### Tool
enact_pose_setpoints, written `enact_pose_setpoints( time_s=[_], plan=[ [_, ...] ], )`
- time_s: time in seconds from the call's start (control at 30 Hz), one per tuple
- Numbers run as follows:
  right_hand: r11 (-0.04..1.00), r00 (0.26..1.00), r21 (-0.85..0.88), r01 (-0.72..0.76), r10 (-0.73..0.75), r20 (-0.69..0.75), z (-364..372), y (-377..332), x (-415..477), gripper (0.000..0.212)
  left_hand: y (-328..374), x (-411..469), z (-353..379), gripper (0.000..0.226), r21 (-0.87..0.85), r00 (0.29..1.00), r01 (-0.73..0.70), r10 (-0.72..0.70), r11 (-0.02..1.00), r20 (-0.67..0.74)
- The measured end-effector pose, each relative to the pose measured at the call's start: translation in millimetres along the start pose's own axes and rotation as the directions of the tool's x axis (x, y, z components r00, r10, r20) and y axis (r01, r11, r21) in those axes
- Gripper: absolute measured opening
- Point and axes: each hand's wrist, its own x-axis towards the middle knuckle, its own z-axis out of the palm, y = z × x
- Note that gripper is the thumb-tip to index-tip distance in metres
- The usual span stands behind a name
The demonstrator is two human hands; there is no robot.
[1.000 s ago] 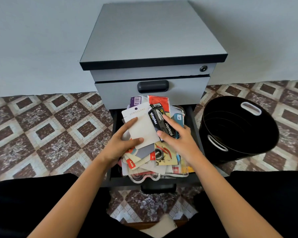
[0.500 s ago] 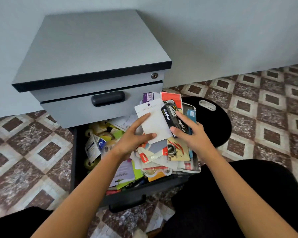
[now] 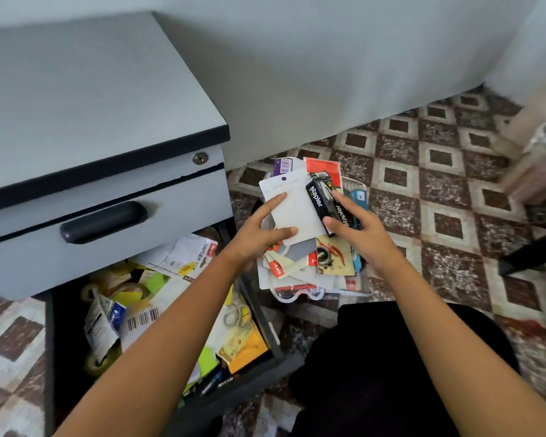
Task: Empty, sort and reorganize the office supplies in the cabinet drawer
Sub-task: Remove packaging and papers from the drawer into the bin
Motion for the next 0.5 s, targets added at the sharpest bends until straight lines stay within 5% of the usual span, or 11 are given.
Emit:
enact_pose_setpoints(
  time_s=[0.3, 0.5],
  plan=[
    [0.998, 0.998, 0.034, -0.058, 0.058, 0.007, -16, 24, 45, 0.068, -21, 56, 11, 0.064, -0.049, 0.999, 0.046, -0.046, 0.998, -0.008],
    [0.989, 0.989, 0.02, -0.147, 0.147, 0.011, -4, 51, 66, 0.046, -50, 80, 12, 0.064, 0.104, 0.995, 0.092, -0.095, 0.99, 0.023]
  ],
)
